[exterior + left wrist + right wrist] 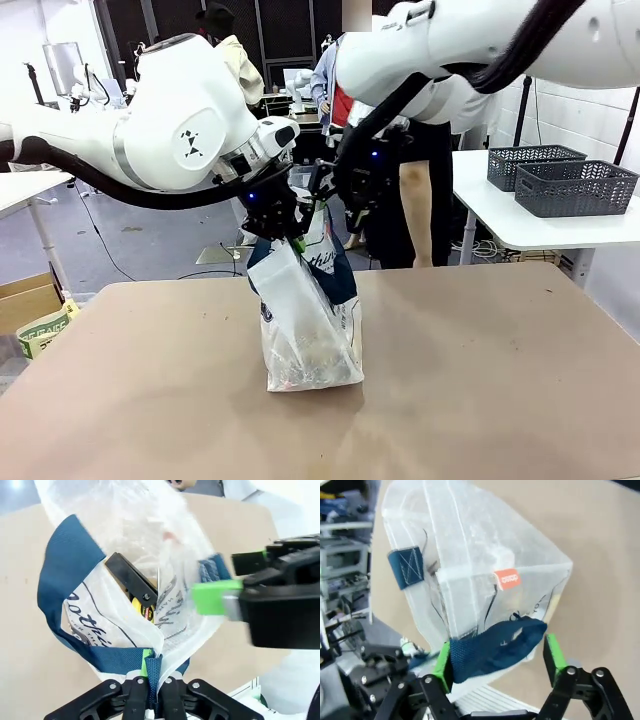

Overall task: Transfer purchased items from the store into the shopping bag.
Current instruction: Move the Reusable shopping bag to the right side of the table.

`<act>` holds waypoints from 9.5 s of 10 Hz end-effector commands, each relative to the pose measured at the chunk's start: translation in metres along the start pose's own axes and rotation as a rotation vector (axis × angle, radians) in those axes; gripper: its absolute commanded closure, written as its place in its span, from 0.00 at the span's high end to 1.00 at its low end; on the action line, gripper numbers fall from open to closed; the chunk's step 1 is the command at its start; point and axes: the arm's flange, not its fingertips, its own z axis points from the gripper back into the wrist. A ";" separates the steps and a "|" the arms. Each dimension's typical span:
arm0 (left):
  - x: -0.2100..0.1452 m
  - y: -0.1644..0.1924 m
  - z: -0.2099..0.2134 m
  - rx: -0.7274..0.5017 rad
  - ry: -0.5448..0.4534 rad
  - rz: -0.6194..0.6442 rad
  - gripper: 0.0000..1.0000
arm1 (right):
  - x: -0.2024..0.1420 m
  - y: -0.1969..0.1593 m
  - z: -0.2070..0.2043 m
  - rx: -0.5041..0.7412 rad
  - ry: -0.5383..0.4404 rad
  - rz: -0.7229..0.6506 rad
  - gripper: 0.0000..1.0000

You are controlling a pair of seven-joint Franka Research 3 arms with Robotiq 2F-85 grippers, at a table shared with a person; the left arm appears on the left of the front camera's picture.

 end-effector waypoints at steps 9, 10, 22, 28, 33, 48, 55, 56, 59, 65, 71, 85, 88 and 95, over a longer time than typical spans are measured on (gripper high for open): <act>0.001 0.003 0.000 -0.001 0.001 -0.036 0.00 | -0.105 -0.120 0.061 -0.045 -0.286 0.804 1.00; 0.001 0.003 0.000 -0.001 0.001 -0.036 0.00 | -0.108 -0.130 0.066 0.000 -0.326 0.838 1.00; 0.001 0.003 0.000 -0.001 0.001 -0.036 0.00 | -0.100 -0.130 0.074 -0.048 -0.300 0.816 1.00; 0.024 0.028 0.073 0.113 -0.046 -0.032 0.00 | -0.100 -0.130 0.074 -0.048 -0.300 0.816 1.00; 0.029 0.097 0.133 0.282 -0.079 -0.121 0.00 | -0.100 -0.130 0.074 -0.048 -0.300 0.816 1.00; -0.038 0.285 0.108 0.433 -0.008 -0.103 0.00 | -0.100 -0.130 0.074 -0.048 -0.300 0.816 1.00; -0.034 0.281 0.105 0.436 0.009 -0.082 0.00 | -0.100 -0.130 0.074 -0.048 -0.300 0.816 1.00; -0.035 0.281 0.103 0.435 0.012 -0.082 0.11 | -0.100 -0.130 0.074 -0.048 -0.300 0.816 1.00; -0.030 0.273 0.102 0.438 0.024 -0.092 0.71 | -0.100 -0.130 0.074 -0.048 -0.300 0.816 1.00; -0.030 0.262 0.116 0.467 0.016 -0.112 1.00 | -0.100 -0.130 0.074 -0.048 -0.300 0.816 1.00; -0.027 0.251 0.141 0.503 -0.014 -0.139 1.00 | -0.100 -0.130 0.074 -0.048 -0.300 0.816 1.00; 0.048 0.165 0.092 -0.274 -0.207 -0.868 1.00 | -0.100 -0.130 0.074 -0.048 -0.300 0.816 1.00; 0.042 0.167 0.087 -0.316 -0.234 -0.920 1.00 | -0.100 -0.130 0.074 -0.048 -0.300 0.816 1.00; 0.042 0.159 0.088 -0.285 -0.222 -0.893 1.00 | -0.100 -0.130 0.074 -0.048 -0.300 0.816 1.00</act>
